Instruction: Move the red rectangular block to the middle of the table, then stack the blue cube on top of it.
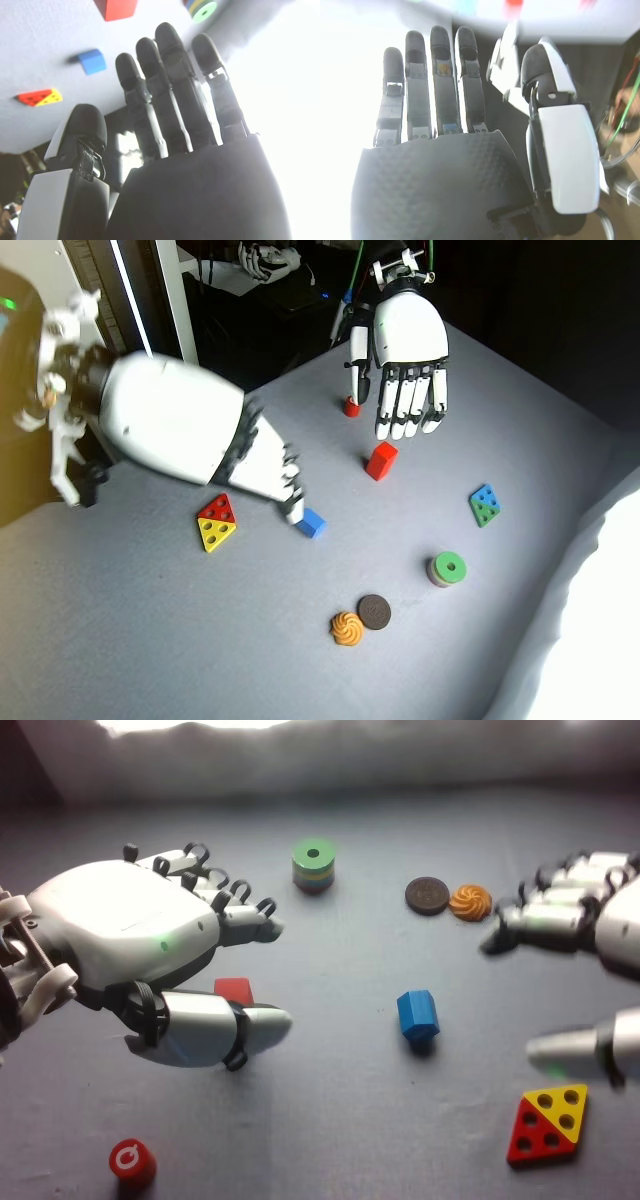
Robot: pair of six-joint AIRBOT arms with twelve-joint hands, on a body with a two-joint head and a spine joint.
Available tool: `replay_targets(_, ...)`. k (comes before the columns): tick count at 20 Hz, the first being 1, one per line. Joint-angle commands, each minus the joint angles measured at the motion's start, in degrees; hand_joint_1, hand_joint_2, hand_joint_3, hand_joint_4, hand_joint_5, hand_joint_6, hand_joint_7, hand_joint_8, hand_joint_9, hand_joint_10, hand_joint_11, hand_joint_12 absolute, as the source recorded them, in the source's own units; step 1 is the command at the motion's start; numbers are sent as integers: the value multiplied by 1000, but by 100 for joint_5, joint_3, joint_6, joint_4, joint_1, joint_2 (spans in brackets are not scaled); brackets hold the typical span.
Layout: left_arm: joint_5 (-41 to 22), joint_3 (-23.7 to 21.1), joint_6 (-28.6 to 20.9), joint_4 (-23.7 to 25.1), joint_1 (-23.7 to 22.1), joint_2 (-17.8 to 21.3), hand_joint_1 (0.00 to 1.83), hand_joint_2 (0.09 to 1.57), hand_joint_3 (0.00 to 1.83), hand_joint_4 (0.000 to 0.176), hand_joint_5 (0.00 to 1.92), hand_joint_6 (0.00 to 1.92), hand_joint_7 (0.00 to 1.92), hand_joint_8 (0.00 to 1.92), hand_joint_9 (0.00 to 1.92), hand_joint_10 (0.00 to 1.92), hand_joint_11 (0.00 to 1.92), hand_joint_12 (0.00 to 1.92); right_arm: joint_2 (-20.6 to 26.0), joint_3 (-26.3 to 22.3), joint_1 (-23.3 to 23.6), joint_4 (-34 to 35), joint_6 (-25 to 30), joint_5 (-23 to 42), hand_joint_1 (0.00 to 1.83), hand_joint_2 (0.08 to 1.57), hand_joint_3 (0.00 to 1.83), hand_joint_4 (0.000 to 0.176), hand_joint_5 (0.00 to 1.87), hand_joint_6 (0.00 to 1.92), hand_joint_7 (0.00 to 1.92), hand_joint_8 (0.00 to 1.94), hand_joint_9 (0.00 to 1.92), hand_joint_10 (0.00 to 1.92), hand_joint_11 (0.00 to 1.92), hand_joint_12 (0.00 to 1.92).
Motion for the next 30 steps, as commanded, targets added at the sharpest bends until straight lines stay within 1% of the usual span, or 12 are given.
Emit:
replay_targets(1, -466, 1, 8, 106, -56, 31, 0, 1216, 22, 0, 321, 11, 350, 3, 301, 32, 0, 747, 50, 28, 81, 57, 18, 733, 238, 1157, 3, 0, 147, 236, 197, 83, 0, 534, 0, 1211)
replay_targets(6, -588, 5, 182, -105, -67, 30, 0, 1222, 7, 0, 291, 0, 335, 1, 299, 11, 0, 695, 37, 40, 91, 127, 47, 697, 253, 1160, 0, 0, 182, 165, 240, 29, 0, 597, 0, 1261)
replay_targets(8, -660, 5, 215, -120, -84, 23, 0, 1187, 0, 0, 274, 7, 209, 2, 157, 3, 0, 523, 20, 40, 93, 197, 46, 687, 297, 1145, 0, 0, 235, 179, 286, 39, 20, 637, 0, 1302)
replay_targets(10, -714, 12, 222, -126, -107, 3, 0, 1152, 0, 0, 343, 24, 190, 0, 132, 0, 0, 529, 11, 39, 94, 288, 46, 690, 245, 1164, 3, 0, 167, 149, 226, 9, 0, 586, 0, 1266)
replay_targets(12, -796, 11, 222, -167, -142, -15, 25, 1115, 0, 0, 362, 17, 132, 1, 49, 0, 0, 415, 10, 40, 100, 508, 47, 724, 290, 1159, 0, 0, 196, 146, 268, 17, 0, 663, 0, 1291)
replay_targets(14, -942, 11, 345, -431, -157, -70, 118, 1061, 0, 12, 373, 16, 139, 4, 71, 9, 0, 411, 11, 40, 98, 514, 48, 741, 246, 1161, 0, 0, 238, 155, 300, 21, 3, 717, 0, 1345)
replay_targets(15, -938, 11, 536, -618, -188, -100, 141, 1036, 0, 14, 383, 11, 147, 3, 87, 10, 0, 458, 11, 39, 98, 514, 48, 741, 182, 1181, 4, 0, 194, 135, 252, 7, 0, 630, 0, 1269)
replay_targets(17, -966, 9, 604, -642, -145, -136, 227, 985, 0, 0, 356, 0, 119, 0, 89, 5, 0, 546, 11, 39, 99, 514, 48, 742, 270, 1160, 0, 0, 226, 145, 292, 18, 21, 677, 0, 1331)
replay_targets(23, -1663, 95, 611, -719, 192, -621, 253, 963, 0, 4, 309, 0, 71, 0, 48, 0, 0, 518, 12, 38, 99, 513, 39, 775, 337, 1150, 0, 0, 241, 154, 310, 20, 23, 716, 0, 1391)
replay_targets(25, -1870, 117, 604, -807, 343, -777, 278, 960, 0, 0, 353, 9, 61, 0, 45, 0, 0, 587, 13, 38, 100, 513, 40, 828, 342, 1152, 0, 0, 245, 156, 322, 23, 22, 719, 0, 1373)
replay_targets(29, -1911, 258, 608, -891, 523, -1003, 403, 987, 0, 0, 361, 16, 0, 0, 0, 0, 0, 33, 11, 37, 98, 513, 40, 832, 356, 1162, 1, 0, 230, 175, 325, 12, 14, 770, 0, 1423)
replay_targets(30, -1911, 308, 608, -911, 539, -1039, 428, 980, 0, 4, 395, 28, 0, 0, 0, 0, 0, 31, 11, 37, 98, 513, 40, 840, 385, 1148, 0, 0, 250, 186, 346, 20, 30, 780, 0, 1430)
